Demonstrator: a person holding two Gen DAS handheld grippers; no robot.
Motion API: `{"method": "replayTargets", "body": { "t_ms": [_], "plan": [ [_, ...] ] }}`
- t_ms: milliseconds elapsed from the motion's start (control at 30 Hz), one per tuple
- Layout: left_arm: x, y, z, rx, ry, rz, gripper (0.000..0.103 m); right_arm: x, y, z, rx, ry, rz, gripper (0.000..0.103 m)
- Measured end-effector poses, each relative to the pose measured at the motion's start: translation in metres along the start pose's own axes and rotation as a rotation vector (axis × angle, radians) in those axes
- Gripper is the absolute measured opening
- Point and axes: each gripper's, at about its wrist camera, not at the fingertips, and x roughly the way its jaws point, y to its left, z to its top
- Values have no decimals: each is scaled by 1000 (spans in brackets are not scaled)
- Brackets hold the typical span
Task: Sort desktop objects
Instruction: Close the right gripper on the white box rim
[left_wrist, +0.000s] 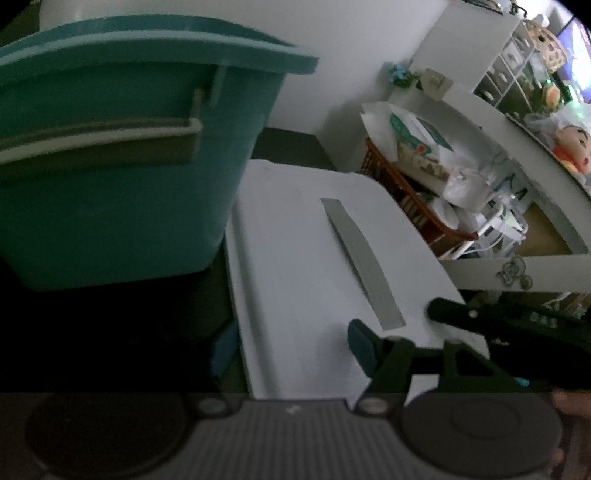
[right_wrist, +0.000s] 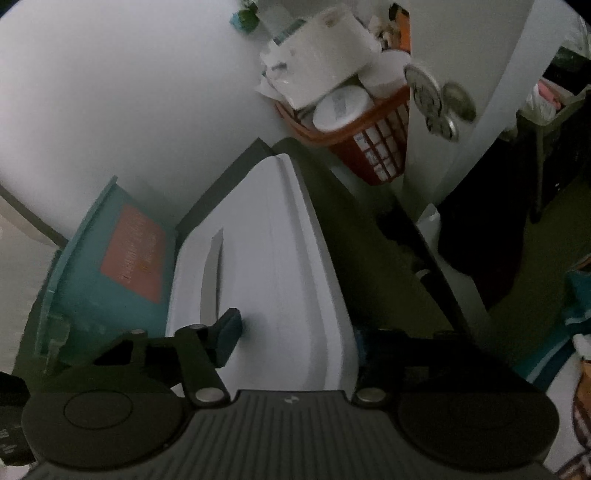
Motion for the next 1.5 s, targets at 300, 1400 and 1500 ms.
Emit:
{"method": "replayTargets", "body": {
  "t_ms": [300,1400,1500],
  "plan": [
    [-12,4,2,-18,-27,-11,69,-27,18,-2,-49,0,78,49],
    [-14,12,6,-19,-50,12,69,-38,25,-16,-37,-33,74,39],
    [-14,10,6,-11,-52,19,69,-38,25,-14,-36,-31,78,39]
  ]
}}
